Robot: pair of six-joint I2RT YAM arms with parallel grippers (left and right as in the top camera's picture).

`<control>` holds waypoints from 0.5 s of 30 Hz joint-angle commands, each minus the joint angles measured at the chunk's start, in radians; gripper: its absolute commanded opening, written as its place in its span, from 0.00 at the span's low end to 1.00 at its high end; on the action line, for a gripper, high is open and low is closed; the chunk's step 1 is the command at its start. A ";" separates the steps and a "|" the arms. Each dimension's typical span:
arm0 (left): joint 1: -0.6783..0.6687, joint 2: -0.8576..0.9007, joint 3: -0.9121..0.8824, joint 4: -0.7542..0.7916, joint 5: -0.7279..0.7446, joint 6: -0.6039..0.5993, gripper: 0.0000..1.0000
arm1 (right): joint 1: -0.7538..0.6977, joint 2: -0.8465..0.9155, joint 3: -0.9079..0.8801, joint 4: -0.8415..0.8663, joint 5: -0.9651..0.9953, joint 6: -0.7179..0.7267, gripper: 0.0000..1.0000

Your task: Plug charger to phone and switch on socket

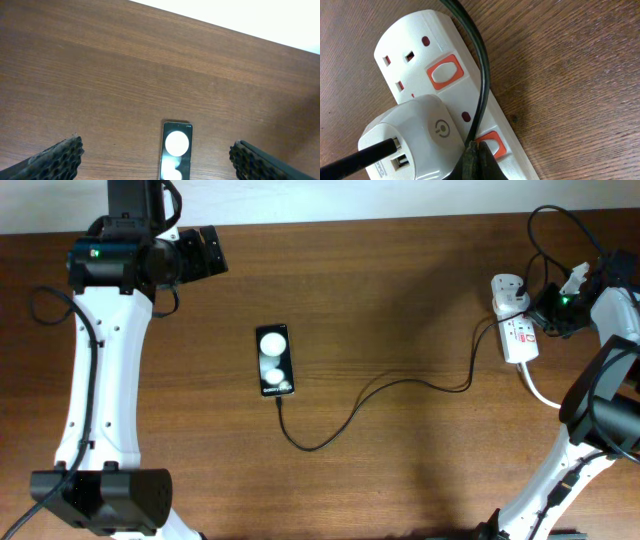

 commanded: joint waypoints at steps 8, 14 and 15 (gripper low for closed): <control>0.002 0.003 -0.004 0.001 -0.014 -0.002 0.99 | 0.098 0.048 -0.050 -0.058 -0.157 0.053 0.04; 0.002 0.003 -0.004 0.001 -0.014 -0.002 0.99 | 0.037 -0.008 -0.048 -0.120 0.023 0.052 0.04; 0.002 0.003 -0.004 0.001 -0.014 -0.002 0.99 | 0.002 -0.064 -0.048 -0.153 0.029 0.052 0.04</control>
